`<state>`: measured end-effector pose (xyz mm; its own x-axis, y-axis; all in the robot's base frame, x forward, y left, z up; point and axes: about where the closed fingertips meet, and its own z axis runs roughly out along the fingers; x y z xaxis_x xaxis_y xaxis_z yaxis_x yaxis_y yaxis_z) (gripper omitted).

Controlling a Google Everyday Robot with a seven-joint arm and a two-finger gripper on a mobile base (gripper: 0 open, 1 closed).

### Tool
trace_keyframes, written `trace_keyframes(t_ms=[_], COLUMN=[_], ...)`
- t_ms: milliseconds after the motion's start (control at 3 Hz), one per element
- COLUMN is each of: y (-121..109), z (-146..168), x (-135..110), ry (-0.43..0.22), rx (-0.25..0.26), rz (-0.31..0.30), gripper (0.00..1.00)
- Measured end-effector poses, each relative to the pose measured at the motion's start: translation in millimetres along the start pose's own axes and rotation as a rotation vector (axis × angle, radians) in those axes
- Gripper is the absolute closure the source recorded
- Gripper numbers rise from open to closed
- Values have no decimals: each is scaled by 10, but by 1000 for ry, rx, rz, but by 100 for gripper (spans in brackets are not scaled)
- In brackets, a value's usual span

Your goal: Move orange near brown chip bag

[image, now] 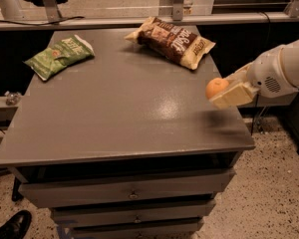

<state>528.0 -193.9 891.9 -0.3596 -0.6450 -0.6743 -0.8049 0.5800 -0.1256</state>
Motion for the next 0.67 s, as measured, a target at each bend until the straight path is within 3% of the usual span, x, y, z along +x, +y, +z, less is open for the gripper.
trace_keyframes(t_ms=[333,667], y=[-38,-288], z=[39,181], x=[-58,-201], ry=[-9,-42], rx=[15,60], rz=[0,13], gripper=[100,100])
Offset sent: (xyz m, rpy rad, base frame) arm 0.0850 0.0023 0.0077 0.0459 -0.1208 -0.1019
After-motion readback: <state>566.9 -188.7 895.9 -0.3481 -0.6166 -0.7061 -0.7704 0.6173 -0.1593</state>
